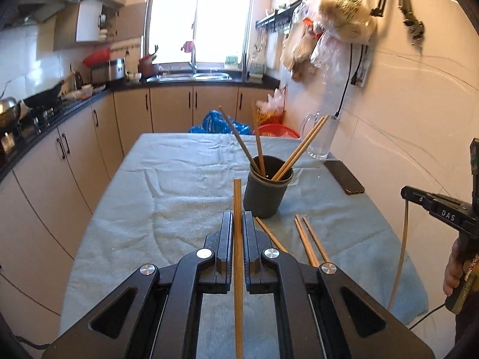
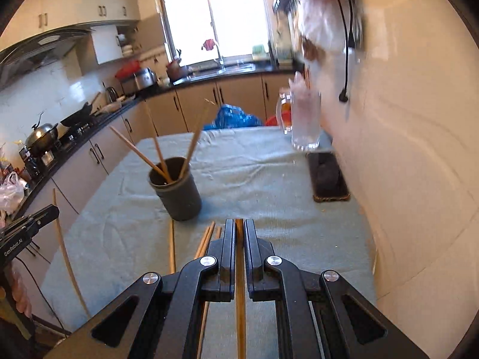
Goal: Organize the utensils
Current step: 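Lift the chopsticks with both tools and carry them over the black cup, then open both tools to drop the chopsticks into the black cup, then move both open tools back toward the remaining chopsticks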
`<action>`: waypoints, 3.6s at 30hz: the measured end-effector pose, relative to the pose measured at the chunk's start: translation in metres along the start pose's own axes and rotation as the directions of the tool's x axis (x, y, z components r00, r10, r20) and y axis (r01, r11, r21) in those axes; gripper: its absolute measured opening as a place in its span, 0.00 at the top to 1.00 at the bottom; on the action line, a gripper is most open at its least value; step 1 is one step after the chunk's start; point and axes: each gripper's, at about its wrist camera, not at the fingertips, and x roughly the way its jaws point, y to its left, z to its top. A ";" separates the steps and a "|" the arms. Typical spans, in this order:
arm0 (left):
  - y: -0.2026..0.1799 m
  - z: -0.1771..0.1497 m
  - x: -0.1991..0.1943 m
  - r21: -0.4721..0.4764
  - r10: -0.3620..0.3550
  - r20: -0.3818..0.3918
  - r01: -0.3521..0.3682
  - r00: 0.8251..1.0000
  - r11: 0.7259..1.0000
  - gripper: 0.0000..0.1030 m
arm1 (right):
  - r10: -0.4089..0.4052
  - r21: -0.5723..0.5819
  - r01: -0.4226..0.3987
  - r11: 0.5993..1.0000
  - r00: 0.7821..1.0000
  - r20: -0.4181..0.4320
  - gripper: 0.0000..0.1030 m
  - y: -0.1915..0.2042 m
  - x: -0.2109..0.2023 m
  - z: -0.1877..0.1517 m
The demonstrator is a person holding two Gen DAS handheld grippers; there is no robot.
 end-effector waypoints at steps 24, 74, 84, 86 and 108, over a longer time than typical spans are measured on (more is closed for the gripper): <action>-0.012 0.021 -0.058 -0.005 -0.061 0.171 0.063 0.983 0.998 0.95 | 0.069 -0.062 -0.058 0.996 0.979 0.192 0.94 0.037 -0.067 0.019; 0.000 0.120 -0.002 -0.121 0.011 0.309 0.028 0.951 0.992 0.54 | 0.106 0.028 -0.116 0.993 0.966 0.235 0.51 0.047 0.028 0.129; 0.010 0.046 -0.033 -0.143 0.024 0.241 0.011 0.970 0.990 0.47 | 0.080 -0.074 -0.082 0.994 0.996 -0.027 0.33 0.036 0.022 0.063; 0.010 0.027 -0.016 -0.150 0.018 0.174 0.008 0.985 0.989 0.47 | 0.063 -0.099 -0.076 0.992 0.989 -0.130 0.34 0.033 0.039 0.037; -0.061 -0.057 0.206 -0.072 -0.047 -0.399 0.020 0.916 0.997 0.66 | 0.034 -0.089 -0.071 0.994 0.929 -0.367 0.64 0.025 0.132 -0.088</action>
